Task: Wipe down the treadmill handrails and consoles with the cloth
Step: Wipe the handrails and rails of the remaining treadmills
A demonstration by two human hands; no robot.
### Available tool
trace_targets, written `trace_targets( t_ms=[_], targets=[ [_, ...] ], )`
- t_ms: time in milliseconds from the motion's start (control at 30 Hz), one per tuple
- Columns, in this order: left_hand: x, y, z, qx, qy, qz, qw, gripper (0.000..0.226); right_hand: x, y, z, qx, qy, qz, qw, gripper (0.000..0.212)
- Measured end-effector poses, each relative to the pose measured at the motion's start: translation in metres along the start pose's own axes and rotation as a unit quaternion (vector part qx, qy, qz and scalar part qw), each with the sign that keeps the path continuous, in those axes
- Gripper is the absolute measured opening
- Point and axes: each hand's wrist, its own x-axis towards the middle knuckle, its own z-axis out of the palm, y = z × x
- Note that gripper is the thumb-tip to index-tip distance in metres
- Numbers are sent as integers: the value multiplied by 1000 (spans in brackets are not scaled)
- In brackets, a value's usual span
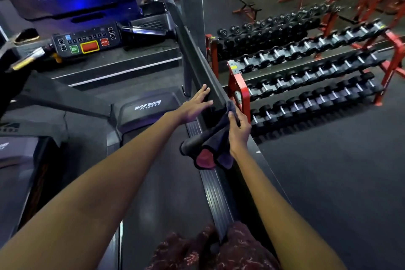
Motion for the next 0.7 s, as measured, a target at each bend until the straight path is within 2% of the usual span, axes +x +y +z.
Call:
trace_targets(
  t_ms=[67,200,267,367,467,600,667,700],
  targets=[
    [3,-3,1,18,12,-2,1000,61,1,-2,-1,-2,-8,-4,1000,33],
    [4,-1,2,75,17,3,997,66,-11,3,7,-24,8,-68,997,36],
    [2,1,3,76,16,5,997,67,-14,9,8,6,33,-42,999,36],
    [2,1,4,56,13,2,998,66,-10,13,10,64,39,46,996,38],
    [-4,7,10,51,18,4,998,63,-11,15,12,73,40,69,994,41],
    [-18,15,22,-25,21,-18,999,66,-21,10,6,62,34,71,995,42],
    [-27,14,35,-120,-3,-52,991,67,-28,9,2,46,21,60,997,42],
    [-34,12,42,-177,-29,-70,981,61,-33,10,2,34,10,55,998,41]
  ],
)
